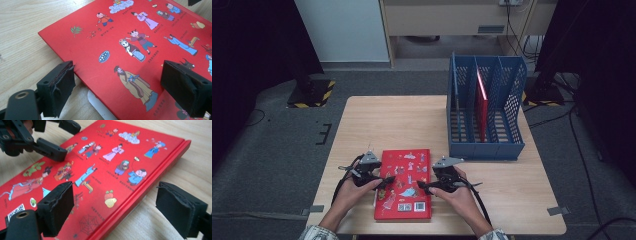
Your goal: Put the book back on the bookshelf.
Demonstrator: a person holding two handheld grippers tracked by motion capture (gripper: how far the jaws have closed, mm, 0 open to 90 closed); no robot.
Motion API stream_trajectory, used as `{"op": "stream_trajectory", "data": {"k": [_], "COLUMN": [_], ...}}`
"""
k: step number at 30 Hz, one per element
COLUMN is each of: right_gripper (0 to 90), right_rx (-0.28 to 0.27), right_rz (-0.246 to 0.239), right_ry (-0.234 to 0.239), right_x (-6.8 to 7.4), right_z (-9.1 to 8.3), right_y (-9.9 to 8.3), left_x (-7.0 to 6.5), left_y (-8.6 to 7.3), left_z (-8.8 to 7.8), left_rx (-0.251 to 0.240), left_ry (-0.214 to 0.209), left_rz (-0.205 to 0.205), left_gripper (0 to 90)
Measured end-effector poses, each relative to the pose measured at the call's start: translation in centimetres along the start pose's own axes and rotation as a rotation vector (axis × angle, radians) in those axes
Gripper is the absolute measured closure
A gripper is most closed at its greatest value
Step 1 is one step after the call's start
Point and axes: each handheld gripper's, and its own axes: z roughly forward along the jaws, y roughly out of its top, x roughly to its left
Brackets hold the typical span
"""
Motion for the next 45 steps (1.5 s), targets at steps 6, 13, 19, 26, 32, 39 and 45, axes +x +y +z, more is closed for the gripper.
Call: {"op": "stream_trajectory", "data": {"k": [6,13,19,26,32,39,45], "right_gripper": [12.9,11.9,12.2,11.2,11.2,11.7,12.3], "right_rx": [0.006,0.023,0.033,0.030,0.027,0.026,0.017], "right_rz": [0.027,0.045,0.055,0.089,0.092,0.084,0.081], "right_ry": [0.005,0.015,0.020,0.048,0.057,0.070,0.085], "right_x": [-0.5,-1.0,-1.4,-2.0,-2.5,-3.1,-3.5], "right_z": [0.2,0.7,1.1,1.6,1.8,1.9,2.2], "right_y": [-0.2,-0.4,-0.5,-0.5,-0.3,-0.1,0.1], "left_x": [-0.1,-0.6,-1.3,-1.8,-2.2,-2.2,-2.1], "left_y": [0.6,0.9,0.1,-0.8,-1.0,-1.1,-1.2], "left_z": [0.7,0.6,-1.0,-2.3,-1.6,-1.4,-1.4], "left_rx": [0.001,-0.002,-0.005,-0.002,0.048,0.046,0.040], "left_ry": [-0.012,0.012,0.009,0.005,-0.001,-0.039,-0.046], "left_rz": [0.023,0.057,0.059,0.047,0.048,0.037,0.031], "left_gripper": [9.0,9.5,9.7,11.0,12.7,15.0,14.6]}}
